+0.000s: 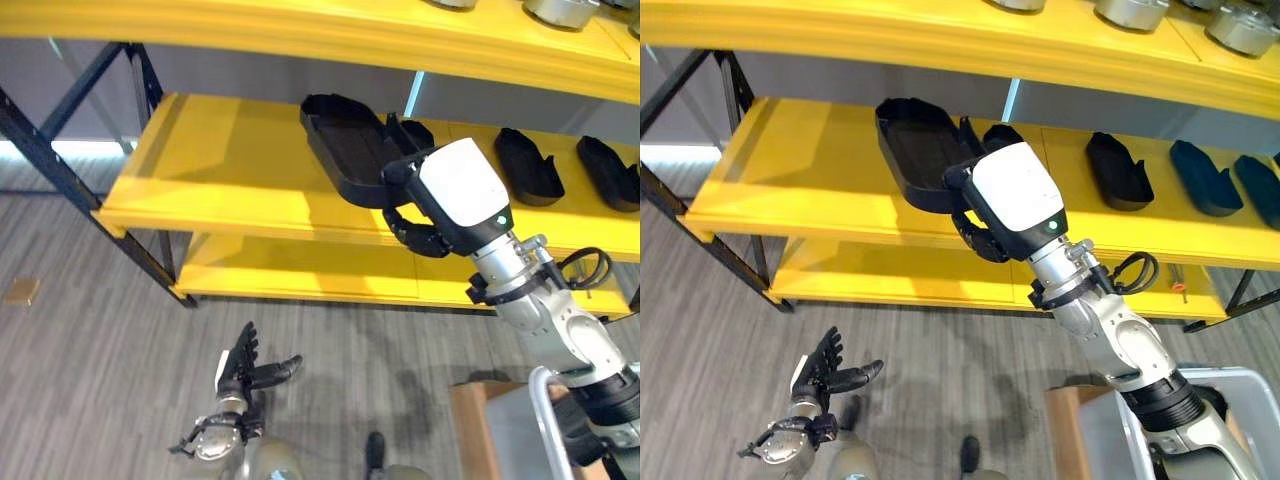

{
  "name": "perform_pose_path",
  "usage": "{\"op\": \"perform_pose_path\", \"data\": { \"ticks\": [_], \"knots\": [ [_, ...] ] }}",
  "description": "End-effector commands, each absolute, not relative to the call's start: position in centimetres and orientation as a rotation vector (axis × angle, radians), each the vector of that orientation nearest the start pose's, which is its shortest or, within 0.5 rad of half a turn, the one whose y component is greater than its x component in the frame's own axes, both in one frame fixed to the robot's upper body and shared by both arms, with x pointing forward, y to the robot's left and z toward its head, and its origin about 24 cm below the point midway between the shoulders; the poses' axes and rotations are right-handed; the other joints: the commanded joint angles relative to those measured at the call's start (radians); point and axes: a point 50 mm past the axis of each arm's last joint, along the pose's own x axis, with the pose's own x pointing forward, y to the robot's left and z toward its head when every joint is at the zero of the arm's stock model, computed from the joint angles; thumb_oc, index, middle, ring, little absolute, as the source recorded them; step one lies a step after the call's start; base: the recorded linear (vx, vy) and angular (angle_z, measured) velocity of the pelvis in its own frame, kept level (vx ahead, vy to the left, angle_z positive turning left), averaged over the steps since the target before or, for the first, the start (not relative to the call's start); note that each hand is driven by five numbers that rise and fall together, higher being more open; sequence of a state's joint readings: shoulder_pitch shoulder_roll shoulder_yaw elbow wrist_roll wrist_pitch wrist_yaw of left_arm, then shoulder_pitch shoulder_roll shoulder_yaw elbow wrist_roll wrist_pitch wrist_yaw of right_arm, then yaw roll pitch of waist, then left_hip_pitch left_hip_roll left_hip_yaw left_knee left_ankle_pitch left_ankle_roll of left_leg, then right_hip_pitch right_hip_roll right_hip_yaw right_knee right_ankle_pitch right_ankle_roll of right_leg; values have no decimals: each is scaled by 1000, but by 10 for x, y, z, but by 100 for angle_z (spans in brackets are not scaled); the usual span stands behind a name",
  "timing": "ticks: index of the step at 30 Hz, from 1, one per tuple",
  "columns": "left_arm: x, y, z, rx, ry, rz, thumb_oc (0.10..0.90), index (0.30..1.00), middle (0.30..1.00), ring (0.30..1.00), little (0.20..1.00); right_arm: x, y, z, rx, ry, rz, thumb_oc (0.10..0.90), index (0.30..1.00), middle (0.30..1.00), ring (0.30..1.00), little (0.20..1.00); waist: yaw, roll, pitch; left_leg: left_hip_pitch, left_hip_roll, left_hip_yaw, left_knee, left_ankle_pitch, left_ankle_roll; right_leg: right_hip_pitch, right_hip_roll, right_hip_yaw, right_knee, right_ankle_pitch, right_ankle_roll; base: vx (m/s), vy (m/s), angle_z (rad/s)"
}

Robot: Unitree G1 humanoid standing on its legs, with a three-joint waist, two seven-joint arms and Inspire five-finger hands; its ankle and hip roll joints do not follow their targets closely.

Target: Move parts from the plastic box to the shelf.

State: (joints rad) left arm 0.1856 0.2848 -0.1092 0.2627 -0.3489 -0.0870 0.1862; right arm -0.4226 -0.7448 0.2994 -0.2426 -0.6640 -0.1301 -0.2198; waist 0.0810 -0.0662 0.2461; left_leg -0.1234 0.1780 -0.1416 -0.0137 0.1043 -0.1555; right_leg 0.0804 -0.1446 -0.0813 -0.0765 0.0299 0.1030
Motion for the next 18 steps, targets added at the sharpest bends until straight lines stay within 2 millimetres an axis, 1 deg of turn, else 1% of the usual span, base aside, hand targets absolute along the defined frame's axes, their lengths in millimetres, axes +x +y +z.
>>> {"op": "perform_pose_path", "data": {
  "ticks": [1, 3, 4, 5, 6, 7, 12, 18],
  "knots": [
    [205, 225, -4, 30, 156, 179, 900, 1000, 1000, 1000, 1000, 265, -146, 260, -1167, -1164, -126, 400, 300, 300, 300, 300, 33, -19, -154, -20, -34, 46, 7, 19, 73, -8, -28, -11, 106, -58, 31, 134, 205, 17],
    [207, 227, -1, 47, 146, 170, 900, 1000, 1000, 1000, 1000, 271, -143, 255, -1151, -1126, -114, 400, 300, 300, 300, 300, 42, -28, -158, -33, -66, 72, 32, -6, 91, -11, -60, -13, 102, -42, 48, 157, 243, 9],
    [210, 226, 4, 55, 127, 158, 900, 1000, 1000, 1000, 1000, 278, -140, 254, -1131, -1096, -107, 400, 300, 300, 300, 300, 52, -32, -162, -48, -89, 80, 48, -27, 105, -16, -91, -31, 90, -22, 67, 150, 249, 7],
    [211, 226, 4, 53, 128, 159, 900, 1000, 1000, 1000, 1000, 281, -136, 254, -1116, -1094, -100, 400, 300, 300, 300, 300, 55, -33, -162, -53, -98, 84, 52, -33, 112, -20, -98, -32, 84, -15, 73, 113, 190, 10],
    [211, 226, 4, 53, 128, 160, 900, 1000, 1000, 1000, 1000, 281, -136, 255, -1115, -1095, -99, 400, 300, 300, 300, 300, 54, -34, -163, -55, -99, 85, 53, -34, 113, -21, -99, -31, 83, -14, 74, 72, 68, 6],
    [210, 226, 4, 48, 129, 159, 900, 1000, 1000, 1000, 1000, 284, -134, 254, -1108, -1083, -91, 400, 300, 300, 300, 300, 58, -36, -165, -50, -103, 88, 50, -47, 115, -19, -105, -33, 79, -16, 76, 74, 57, 3],
    [208, 226, 6, 34, 124, 149, 900, 1000, 1000, 1000, 1000, 302, -127, 256, -1111, -1033, -73, 400, 300, 300, 300, 300, 77, -41, -160, -69, -124, 100, 49, -56, 125, -32, -132, -47, 53, 20, 92, 46, 76, -2],
    [208, 229, 10, 27, 106, 155, 900, 1000, 1000, 1000, 1000, 328, -119, 260, -1066, -941, -35, 400, 300, 300, 300, 300, 109, -44, -146, -103, -147, 95, 33, -47, 135, -61, -153, -61, 20, 64, 106, -11, 42, -3]
  ]
}}
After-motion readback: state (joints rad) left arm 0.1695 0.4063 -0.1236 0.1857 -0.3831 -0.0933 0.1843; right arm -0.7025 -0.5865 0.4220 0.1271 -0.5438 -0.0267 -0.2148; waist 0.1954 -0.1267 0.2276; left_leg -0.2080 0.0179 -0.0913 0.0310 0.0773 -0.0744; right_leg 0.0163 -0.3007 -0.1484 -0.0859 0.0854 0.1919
